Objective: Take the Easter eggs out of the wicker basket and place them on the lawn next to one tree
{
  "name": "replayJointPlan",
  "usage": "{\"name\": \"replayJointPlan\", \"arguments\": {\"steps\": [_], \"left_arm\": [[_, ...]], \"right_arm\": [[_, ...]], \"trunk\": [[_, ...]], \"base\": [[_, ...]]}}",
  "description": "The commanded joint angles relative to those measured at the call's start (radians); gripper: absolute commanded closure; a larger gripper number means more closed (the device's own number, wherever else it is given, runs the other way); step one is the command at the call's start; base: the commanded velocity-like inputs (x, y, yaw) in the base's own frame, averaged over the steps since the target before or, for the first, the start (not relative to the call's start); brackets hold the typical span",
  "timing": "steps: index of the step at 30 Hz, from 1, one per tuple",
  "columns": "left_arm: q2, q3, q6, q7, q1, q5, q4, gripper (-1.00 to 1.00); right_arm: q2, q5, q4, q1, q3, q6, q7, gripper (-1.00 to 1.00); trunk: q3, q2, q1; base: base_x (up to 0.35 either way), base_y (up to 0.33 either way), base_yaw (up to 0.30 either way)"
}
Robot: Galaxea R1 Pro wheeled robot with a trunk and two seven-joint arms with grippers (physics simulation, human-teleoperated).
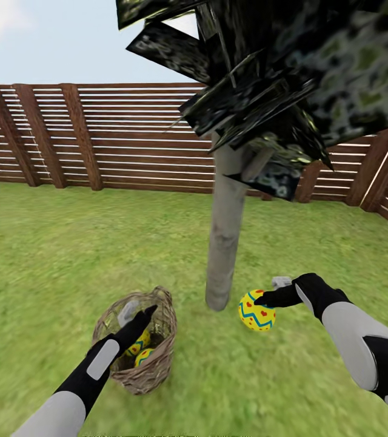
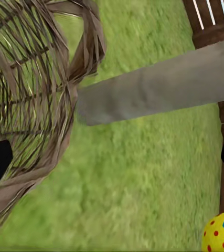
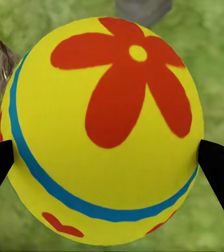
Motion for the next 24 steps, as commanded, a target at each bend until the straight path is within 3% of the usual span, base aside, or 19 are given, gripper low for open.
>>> {"name": "replayJointPlan", "arguments": {"steps": [1, 4, 11, 16, 19, 21, 24], "left_arm": [[0.0, 0.001, 0.004, -0.001, -0.001, 0.008, 0.0, -1.0], [0.001, 0.0, 0.006, -0.001, -0.001, 0.008, -0.002, -1.0], [0.001, 0.0, 0.005, -0.002, -0.001, 0.008, -0.002, -1.0], [0.0, 0.0, 0.006, 0.005, -0.001, 0.008, -0.002, -1.0], [0.0, 0.0, 0.006, 0.004, -0.001, 0.008, -0.001, -1.0], [0.0, 0.0, 0.005, -0.001, -0.001, 0.008, -0.001, -1.0], [0.001, 0.0, 0.004, -0.002, -0.001, 0.009, -0.002, -1.0]], "right_arm": [[0.0, 0.011, -0.002, 0.0, -0.008, 0.003, 0.007, 1.0], [0.0, 0.007, 0.001, 0.0, -0.008, -0.046, 0.007, 1.0], [0.0, 0.006, 0.001, 0.0, -0.008, -0.049, 0.007, 1.0], [0.0, 0.006, 0.001, 0.0, -0.008, -0.053, 0.007, 1.0], [0.019, 0.006, 0.005, 0.038, -0.008, -0.159, -0.004, 1.0], [0.066, 0.007, 0.006, 0.092, -0.008, -0.299, -0.108, 1.0], [0.148, 0.019, 0.019, 0.163, -0.006, -0.53, -0.377, 1.0]], "trunk": [[-0.001, 0.0, 0.0], [-0.001, 0.0, 0.0], [-0.001, 0.0, 0.0], [-0.001, 0.0, 0.0], [-0.001, 0.0, 0.0], [-0.001, 0.0, 0.0], [-0.001, 0.0, 0.0]], "base": [[-0.028, -0.318, 0.037], [-0.002, -0.327, 0.003], [0.0, -0.115, 0.0], [0.07, -0.296, 0.0], [0.149, -0.267, 0.0], [0.05, -0.073, 0.0], [0.008, -0.012, 0.0]]}}
